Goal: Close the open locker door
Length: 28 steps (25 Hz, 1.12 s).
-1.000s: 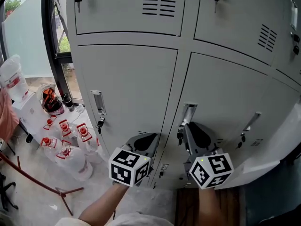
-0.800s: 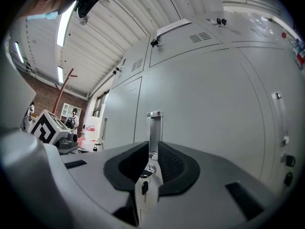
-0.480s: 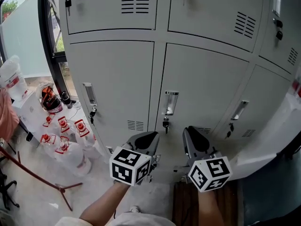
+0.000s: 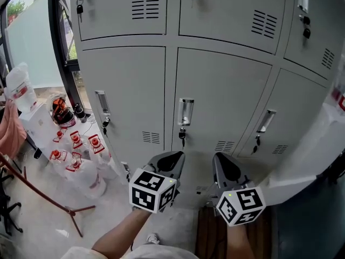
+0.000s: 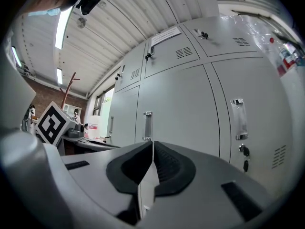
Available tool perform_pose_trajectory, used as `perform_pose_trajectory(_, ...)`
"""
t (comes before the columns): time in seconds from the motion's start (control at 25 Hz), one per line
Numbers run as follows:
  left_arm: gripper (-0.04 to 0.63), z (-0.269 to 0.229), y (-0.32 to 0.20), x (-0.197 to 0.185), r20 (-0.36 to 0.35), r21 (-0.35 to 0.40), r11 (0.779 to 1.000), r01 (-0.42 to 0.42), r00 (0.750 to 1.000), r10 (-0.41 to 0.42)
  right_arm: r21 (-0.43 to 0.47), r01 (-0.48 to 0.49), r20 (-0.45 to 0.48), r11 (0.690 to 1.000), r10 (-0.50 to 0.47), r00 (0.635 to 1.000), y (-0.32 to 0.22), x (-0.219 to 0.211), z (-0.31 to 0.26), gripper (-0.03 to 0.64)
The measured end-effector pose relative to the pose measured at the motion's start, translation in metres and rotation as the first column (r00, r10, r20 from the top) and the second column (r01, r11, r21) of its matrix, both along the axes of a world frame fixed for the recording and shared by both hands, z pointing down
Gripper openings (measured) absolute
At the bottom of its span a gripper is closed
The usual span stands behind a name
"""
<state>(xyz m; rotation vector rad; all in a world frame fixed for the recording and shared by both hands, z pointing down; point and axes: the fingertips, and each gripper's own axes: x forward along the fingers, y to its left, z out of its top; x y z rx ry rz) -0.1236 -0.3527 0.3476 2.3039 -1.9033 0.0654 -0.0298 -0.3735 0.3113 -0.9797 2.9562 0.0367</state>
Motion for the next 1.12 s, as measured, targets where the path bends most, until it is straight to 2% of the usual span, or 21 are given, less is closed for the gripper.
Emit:
perform_pose_trajectory(0.4,0.006,-0.006,0.007,0.026,0.026,0.013,1.0,0.001,1.0,-0.001,-0.014,-0.008,-0.012,1.0,0.008,1.0,0.012,0.029,0.008,0.005)
perform_pose_trajectory(1.12,0.006,-0.005,0.01,0.031,0.02,0.015,1.0,-0.004,1.0,0.004,-0.023,-0.003,-0.014,1.0,0.003,1.0,0.017,0.032,0.013,0.005)
